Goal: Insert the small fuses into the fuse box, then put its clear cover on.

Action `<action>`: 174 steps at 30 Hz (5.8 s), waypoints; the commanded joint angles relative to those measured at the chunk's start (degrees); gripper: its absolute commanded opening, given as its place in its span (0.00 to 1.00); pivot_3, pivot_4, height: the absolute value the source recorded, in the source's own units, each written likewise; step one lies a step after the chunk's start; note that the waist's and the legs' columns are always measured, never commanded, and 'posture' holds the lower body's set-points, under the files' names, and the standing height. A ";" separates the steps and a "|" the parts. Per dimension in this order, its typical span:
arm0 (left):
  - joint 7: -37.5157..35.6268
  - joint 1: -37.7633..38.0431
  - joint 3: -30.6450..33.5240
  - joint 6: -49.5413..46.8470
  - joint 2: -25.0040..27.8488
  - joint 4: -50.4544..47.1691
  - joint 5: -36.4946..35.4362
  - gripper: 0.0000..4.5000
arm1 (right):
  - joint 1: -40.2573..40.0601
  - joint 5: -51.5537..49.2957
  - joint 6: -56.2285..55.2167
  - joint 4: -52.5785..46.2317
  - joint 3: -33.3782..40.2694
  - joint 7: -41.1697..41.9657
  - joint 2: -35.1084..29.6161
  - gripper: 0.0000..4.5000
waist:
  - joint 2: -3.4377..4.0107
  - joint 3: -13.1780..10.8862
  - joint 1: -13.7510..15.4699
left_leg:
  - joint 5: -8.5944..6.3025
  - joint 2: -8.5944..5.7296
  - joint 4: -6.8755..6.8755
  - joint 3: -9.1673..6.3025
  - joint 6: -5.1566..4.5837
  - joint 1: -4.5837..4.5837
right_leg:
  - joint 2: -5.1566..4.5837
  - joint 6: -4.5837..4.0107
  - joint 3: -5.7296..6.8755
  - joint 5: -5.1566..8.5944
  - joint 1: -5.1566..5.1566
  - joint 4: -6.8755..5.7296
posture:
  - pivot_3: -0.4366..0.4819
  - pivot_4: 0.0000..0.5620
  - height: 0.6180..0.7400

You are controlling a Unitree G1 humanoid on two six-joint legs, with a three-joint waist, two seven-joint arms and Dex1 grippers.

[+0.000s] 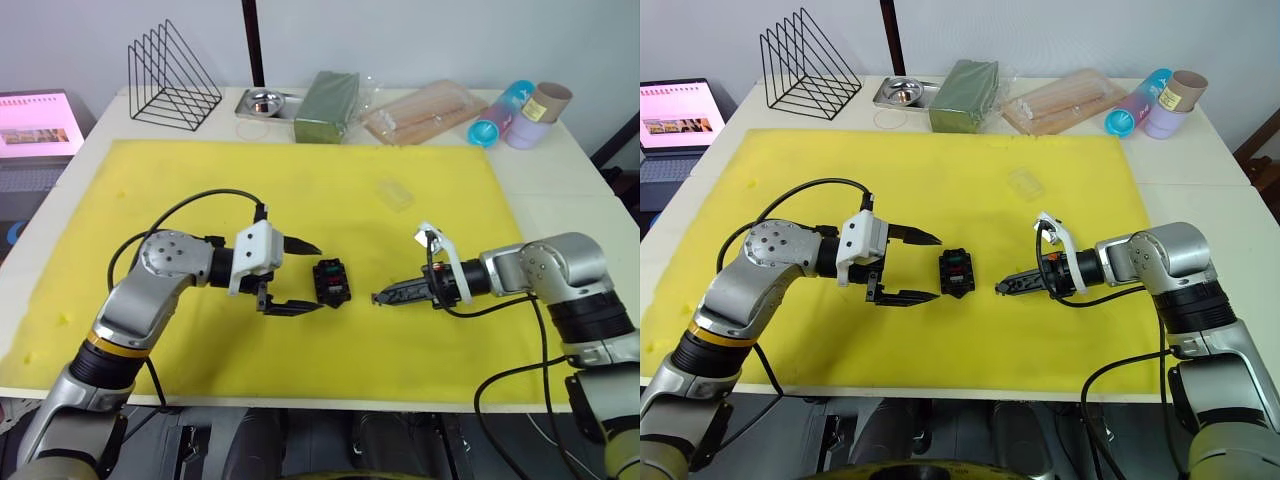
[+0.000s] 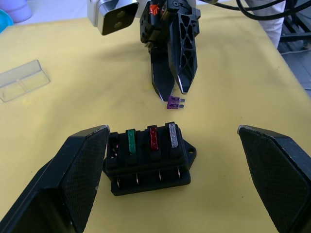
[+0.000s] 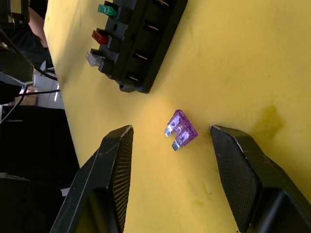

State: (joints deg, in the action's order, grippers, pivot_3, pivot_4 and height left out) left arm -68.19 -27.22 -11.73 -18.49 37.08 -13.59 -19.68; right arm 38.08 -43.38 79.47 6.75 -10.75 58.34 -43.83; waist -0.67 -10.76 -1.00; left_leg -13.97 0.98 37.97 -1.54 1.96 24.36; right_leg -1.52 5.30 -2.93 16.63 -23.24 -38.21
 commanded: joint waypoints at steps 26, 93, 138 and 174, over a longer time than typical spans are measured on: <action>-0.02 -0.91 0.26 0.91 0.01 -1.13 0.38 1.00 | 1.74 3.88 -1.72 3.21 -1.64 3.16 0.85 0.31 | 0.00 0.00 0.07 | 0.00 0.00 0.00 0.00 0.00 0.00 | -0.01 0.00 0.00 0.00 0.00 -0.01 | 0.48 0.27 1.00; 1.88 -0.54 1.39 1.22 0.78 3.13 1.70 1.00 | 17.49 28.57 -49.41 2.04 -13.13 19.34 6.23 0.00 | 0.07 -0.05 0.14 | 0.00 -0.02 0.03 -0.07 0.01 0.03 | -0.08 0.01 0.02 -0.01 -0.08 -0.06 | 0.48 0.27 1.00; 2.52 0.25 1.38 1.12 1.06 1.80 1.62 1.00 | 17.38 33.19 -52.38 8.61 -10.65 22.61 10.89 0.00 | 0.07 -0.05 0.10 | 0.00 -0.03 0.03 -0.09 0.01 0.02 | -0.08 0.01 0.02 -0.01 -0.09 -0.10 | 0.48 0.27 1.00; 2.68 -0.06 1.10 1.08 0.74 1.60 1.68 1.00 | 16.42 37.90 -57.31 10.44 -13.30 23.82 11.29 0.00 | 0.08 -0.04 0.11 | 0.00 -0.03 0.03 -0.08 0.01 0.02 | -0.08 0.01 0.02 -0.01 -0.09 -0.10 | 0.48 0.27 1.00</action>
State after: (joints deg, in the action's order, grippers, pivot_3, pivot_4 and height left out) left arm -65.80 -26.70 -11.45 -18.03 37.73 -9.93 -17.89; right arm 53.92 -6.65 23.32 17.26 -23.88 81.67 -32.31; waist -0.59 -10.80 -0.89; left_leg -13.97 0.95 38.00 -1.62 1.98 24.38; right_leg -1.60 5.31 -2.91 16.61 -23.33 -38.32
